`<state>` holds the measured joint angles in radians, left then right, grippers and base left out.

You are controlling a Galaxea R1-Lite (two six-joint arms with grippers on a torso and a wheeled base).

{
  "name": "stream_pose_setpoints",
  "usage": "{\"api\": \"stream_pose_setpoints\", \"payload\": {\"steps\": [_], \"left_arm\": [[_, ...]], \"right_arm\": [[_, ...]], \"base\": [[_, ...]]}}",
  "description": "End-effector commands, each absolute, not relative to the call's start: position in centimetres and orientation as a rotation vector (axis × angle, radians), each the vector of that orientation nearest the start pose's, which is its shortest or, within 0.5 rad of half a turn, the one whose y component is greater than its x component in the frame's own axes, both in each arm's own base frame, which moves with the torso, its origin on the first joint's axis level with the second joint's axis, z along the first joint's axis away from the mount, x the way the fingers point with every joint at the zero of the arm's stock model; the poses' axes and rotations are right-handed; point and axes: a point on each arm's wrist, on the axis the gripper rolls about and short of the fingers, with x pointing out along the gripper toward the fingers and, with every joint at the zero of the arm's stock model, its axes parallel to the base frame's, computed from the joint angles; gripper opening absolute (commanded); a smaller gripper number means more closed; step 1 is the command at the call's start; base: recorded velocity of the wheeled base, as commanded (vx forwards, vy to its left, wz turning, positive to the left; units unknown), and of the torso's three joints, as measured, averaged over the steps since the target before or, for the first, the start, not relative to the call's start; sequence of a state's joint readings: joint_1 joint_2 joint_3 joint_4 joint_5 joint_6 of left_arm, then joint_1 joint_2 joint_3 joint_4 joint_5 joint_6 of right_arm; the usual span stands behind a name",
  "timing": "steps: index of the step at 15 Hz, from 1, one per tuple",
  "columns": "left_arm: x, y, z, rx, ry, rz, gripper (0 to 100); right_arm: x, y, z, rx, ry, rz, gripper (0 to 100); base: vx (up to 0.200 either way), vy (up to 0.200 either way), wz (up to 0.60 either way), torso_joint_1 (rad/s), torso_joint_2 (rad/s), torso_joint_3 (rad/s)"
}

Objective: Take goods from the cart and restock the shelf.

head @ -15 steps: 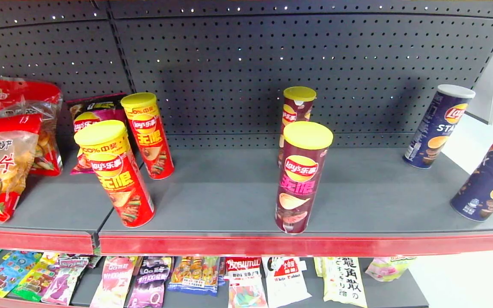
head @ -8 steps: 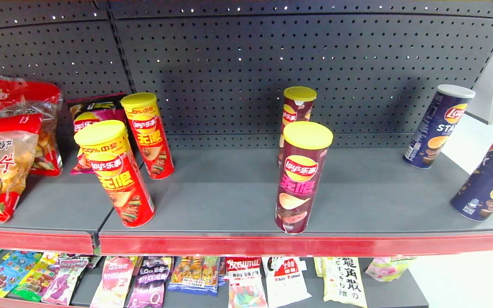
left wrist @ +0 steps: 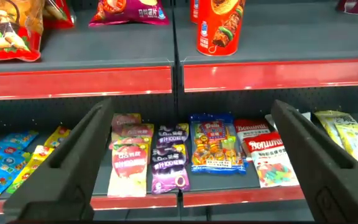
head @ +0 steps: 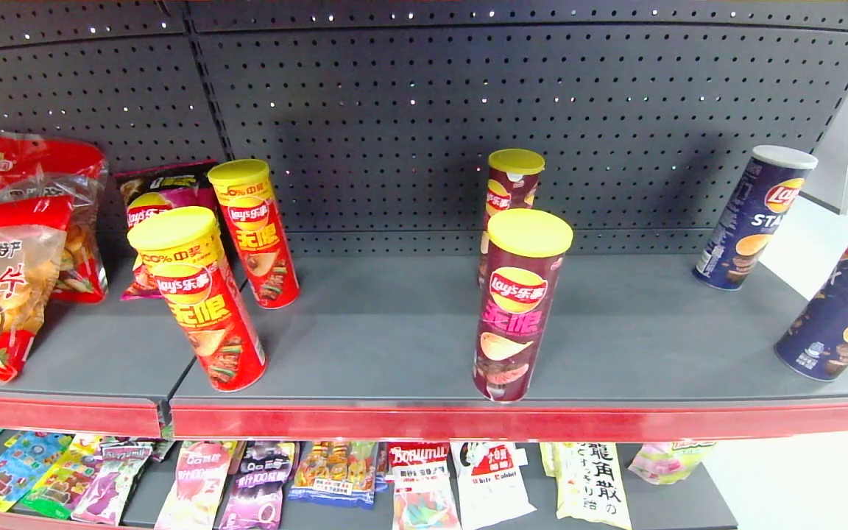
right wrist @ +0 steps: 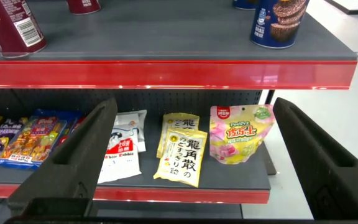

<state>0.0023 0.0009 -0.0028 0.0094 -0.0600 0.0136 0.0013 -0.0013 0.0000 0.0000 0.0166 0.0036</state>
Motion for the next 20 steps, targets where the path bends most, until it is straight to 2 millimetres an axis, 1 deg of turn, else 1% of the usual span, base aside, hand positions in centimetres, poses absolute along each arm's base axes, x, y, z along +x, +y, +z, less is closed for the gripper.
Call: {"api": "stream_pose_setpoints", "payload": {"steps": [1, 20], "left_arm": [[-2.31, -0.14, 7.54, 0.014, 0.006, -0.057, 100], [-2.30, -0.16, 7.54, 0.018, 0.007, -0.066, 100]], "right_arm": [[-2.28, 0.03, 7.55, 0.003, 0.000, 0.018, 100], [-2.28, 0.03, 7.53, 0.003, 0.002, 0.018, 100]], "base": [[0.000, 0.000, 0.00, 0.000, 0.00, 0.000], [0.000, 0.000, 0.00, 0.000, 0.00, 0.000]]}}
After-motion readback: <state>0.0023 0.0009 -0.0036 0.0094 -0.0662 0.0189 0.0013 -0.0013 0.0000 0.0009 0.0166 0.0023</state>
